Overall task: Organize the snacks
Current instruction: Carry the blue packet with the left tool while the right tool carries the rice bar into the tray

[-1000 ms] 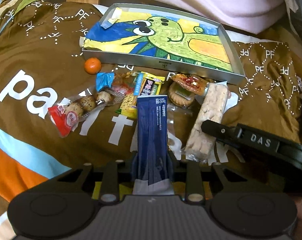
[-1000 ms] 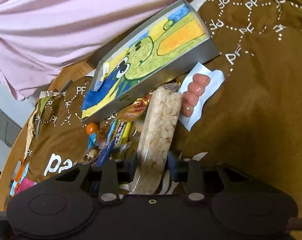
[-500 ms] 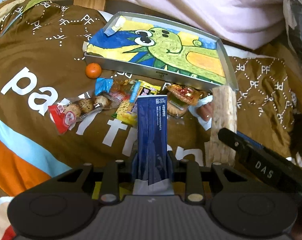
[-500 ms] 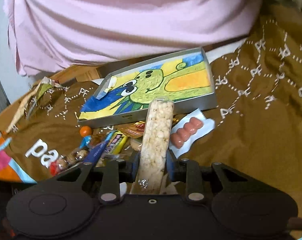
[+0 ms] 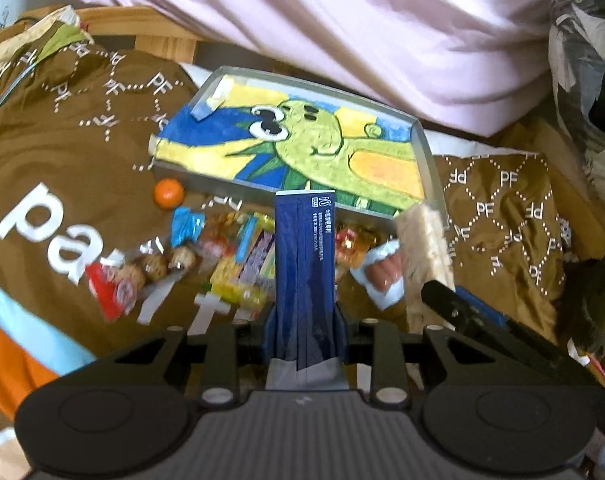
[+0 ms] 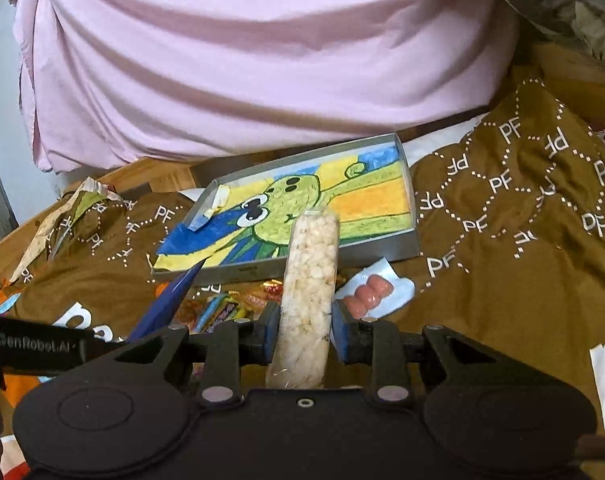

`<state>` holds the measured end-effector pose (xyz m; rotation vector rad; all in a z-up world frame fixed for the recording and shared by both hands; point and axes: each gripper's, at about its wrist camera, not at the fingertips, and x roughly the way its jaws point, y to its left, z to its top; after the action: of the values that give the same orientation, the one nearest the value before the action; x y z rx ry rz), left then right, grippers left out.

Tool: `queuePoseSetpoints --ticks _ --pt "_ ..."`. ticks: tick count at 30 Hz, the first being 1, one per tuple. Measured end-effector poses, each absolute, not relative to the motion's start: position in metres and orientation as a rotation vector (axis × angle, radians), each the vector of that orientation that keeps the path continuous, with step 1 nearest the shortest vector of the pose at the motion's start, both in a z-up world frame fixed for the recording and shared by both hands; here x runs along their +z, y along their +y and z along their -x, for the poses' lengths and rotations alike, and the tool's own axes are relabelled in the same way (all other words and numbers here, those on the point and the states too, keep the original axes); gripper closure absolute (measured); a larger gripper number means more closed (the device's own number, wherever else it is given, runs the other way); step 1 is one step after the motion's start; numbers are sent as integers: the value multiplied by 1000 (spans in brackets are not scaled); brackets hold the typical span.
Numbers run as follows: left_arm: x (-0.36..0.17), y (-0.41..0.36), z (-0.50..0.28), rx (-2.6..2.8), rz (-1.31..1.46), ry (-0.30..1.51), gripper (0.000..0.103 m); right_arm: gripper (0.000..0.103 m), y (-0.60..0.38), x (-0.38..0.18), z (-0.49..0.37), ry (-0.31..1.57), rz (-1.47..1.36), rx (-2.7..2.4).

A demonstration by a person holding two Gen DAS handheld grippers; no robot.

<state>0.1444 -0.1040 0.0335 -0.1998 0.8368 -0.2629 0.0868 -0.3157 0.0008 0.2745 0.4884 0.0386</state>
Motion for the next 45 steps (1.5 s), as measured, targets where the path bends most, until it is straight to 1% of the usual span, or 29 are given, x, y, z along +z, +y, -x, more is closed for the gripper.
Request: queuePoseSetpoints --ticks 12,17,20,26,31,40,45 --pt "45 -114 -204 -252 190 789 71 74 -325 10 -131 384 -172 40" --pt "51 -130 -245 -249 198 753 71 74 -335 18 -176 315 -181 88" --pt "48 -141 -275 -248 202 734 71 74 -336 14 -205 289 -171 96" --pt "29 -158 -326 -244 201 717 71 74 -342 -7 -247 291 -189 83" --pt "9 -165 -353 -244 187 732 71 74 -349 -23 -267 343 -228 61" --pt "-18 -181 -374 -263 162 763 71 73 -365 -38 -274 402 -310 60" --pt "-21 -191 -371 -262 94 728 68 70 -363 -35 -274 413 -283 50"
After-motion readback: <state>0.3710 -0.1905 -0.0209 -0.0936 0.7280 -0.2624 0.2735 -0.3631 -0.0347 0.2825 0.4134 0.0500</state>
